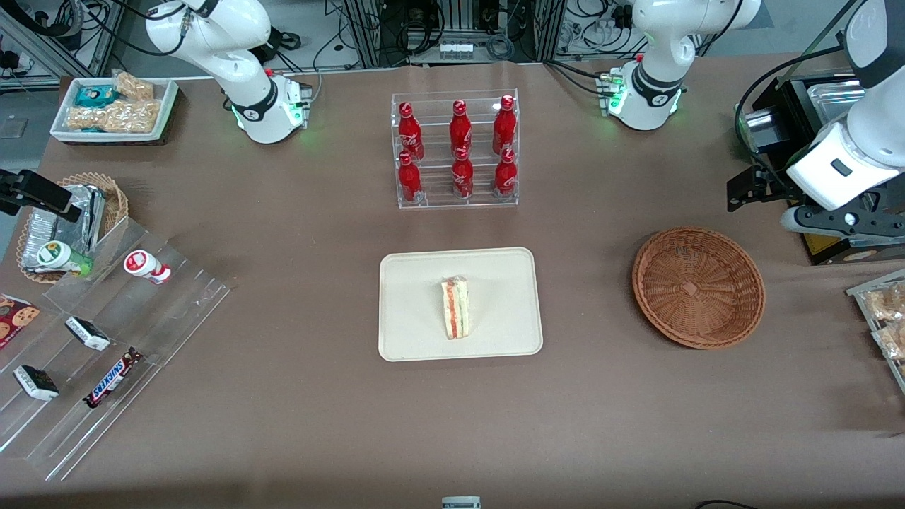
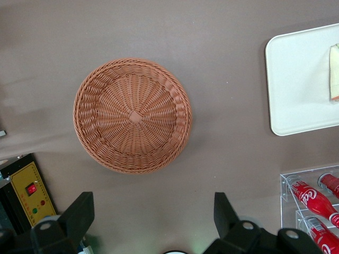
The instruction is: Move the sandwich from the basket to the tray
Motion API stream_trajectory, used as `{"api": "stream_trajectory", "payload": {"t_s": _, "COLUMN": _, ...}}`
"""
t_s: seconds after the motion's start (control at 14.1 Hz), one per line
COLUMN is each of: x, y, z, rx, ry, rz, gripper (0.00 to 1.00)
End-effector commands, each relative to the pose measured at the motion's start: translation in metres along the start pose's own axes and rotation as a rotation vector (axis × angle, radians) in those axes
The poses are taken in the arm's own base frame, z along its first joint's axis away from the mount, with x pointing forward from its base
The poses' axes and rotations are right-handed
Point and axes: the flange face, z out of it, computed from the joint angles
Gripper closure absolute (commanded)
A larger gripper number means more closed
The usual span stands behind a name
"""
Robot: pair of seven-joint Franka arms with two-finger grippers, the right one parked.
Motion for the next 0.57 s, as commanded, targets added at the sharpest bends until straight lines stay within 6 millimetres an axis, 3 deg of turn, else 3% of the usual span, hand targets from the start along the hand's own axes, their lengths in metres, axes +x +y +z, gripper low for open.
{"api": "stream_trajectory", "payload": {"t_s": 0.0, "x": -0.004, "y": 0.012, "z": -0.005, "rx": 0.007, "ry": -0.013, "rz": 0.024, "gripper": 0.00}}
{"api": "stream_trajectory", "payload": {"t_s": 0.21, "x": -0.003, "y": 0.023, "z": -0.004, "rx": 0.012, "ry": -0.016, "rz": 0.046, "gripper": 0.00}}
{"api": "stream_trajectory", "payload": {"t_s": 0.5, "x": -0.004, "y": 0.024, "z": -0.002, "rx": 0.015, "ry": -0.020, "rz": 0.050, "gripper": 0.00}}
